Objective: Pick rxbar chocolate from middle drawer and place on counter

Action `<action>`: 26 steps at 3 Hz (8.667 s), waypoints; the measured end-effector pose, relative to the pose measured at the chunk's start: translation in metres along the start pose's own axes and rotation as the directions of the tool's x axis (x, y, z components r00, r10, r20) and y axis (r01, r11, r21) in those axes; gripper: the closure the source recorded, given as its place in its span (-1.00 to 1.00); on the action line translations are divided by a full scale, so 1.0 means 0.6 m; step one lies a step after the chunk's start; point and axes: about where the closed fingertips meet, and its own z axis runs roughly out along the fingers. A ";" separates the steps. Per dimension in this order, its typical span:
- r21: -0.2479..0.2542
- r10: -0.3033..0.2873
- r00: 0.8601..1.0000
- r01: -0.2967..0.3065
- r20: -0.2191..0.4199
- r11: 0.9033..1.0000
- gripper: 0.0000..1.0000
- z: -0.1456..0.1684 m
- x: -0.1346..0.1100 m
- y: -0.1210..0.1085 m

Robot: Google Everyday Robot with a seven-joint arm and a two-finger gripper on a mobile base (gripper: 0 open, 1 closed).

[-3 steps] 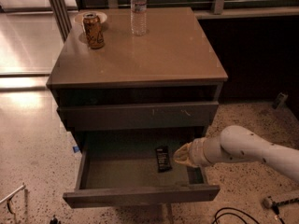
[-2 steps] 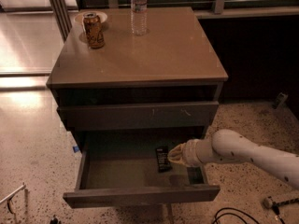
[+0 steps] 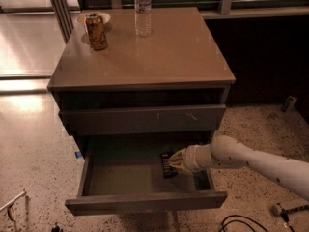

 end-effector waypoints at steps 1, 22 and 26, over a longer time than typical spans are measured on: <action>-0.008 -0.041 0.998 0.041 -0.054 0.999 0.46 -0.004 0.000 0.017; -0.153 0.129 0.991 -0.124 0.021 0.980 1.00 -0.058 -0.140 0.036; -0.105 0.103 0.992 -0.094 0.079 0.990 1.00 -0.284 -0.398 -0.024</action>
Offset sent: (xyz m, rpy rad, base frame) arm -0.0170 -0.0022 -0.0107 -0.1497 -0.0226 0.0381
